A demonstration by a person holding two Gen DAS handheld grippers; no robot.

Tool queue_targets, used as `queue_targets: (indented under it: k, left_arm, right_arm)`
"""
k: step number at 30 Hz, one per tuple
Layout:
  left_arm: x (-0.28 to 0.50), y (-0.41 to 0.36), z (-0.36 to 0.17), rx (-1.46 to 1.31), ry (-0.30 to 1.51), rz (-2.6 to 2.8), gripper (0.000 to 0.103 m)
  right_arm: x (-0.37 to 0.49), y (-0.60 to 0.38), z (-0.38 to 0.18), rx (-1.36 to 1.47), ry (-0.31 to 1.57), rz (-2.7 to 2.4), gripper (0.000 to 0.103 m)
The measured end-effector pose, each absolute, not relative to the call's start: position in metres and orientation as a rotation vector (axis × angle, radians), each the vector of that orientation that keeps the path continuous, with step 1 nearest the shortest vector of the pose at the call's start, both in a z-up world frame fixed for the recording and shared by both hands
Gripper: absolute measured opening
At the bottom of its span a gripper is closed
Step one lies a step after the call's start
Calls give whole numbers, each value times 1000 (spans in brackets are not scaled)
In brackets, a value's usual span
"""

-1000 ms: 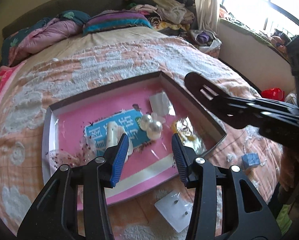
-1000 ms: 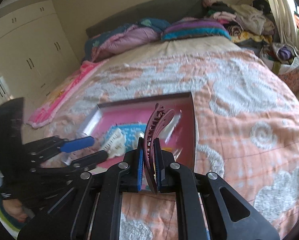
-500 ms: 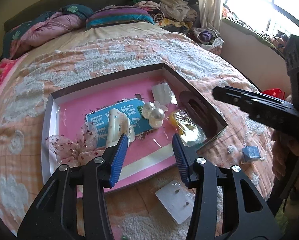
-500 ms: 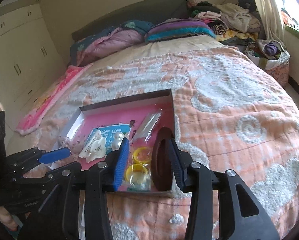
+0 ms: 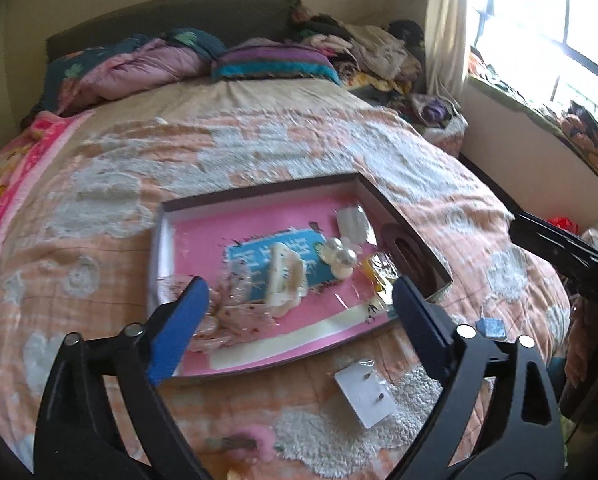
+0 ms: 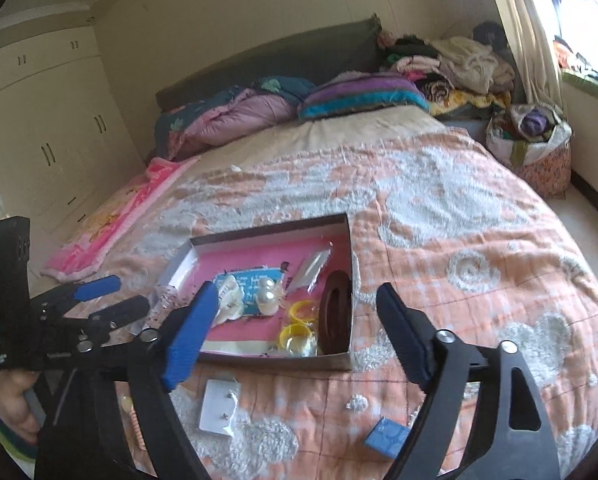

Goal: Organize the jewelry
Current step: 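Release both clips into the tray and withdraw both open tools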

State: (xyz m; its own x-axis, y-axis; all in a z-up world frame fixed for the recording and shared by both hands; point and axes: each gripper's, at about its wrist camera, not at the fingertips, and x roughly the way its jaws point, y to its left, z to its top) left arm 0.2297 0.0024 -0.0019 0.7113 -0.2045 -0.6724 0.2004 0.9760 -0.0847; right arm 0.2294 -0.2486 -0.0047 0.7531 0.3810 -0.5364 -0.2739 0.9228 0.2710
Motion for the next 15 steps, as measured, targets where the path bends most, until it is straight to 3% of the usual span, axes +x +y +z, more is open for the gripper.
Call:
queue_targets:
  k: [1,15]
  left_arm:
    - [228,5,1,-10,740,-215,93]
    - [179,27,40,-54,639,-169,94]
  right_arm:
    - [226,-249,-1,178,612,360,85]
    - [169,-276,50,167,487,342,90]
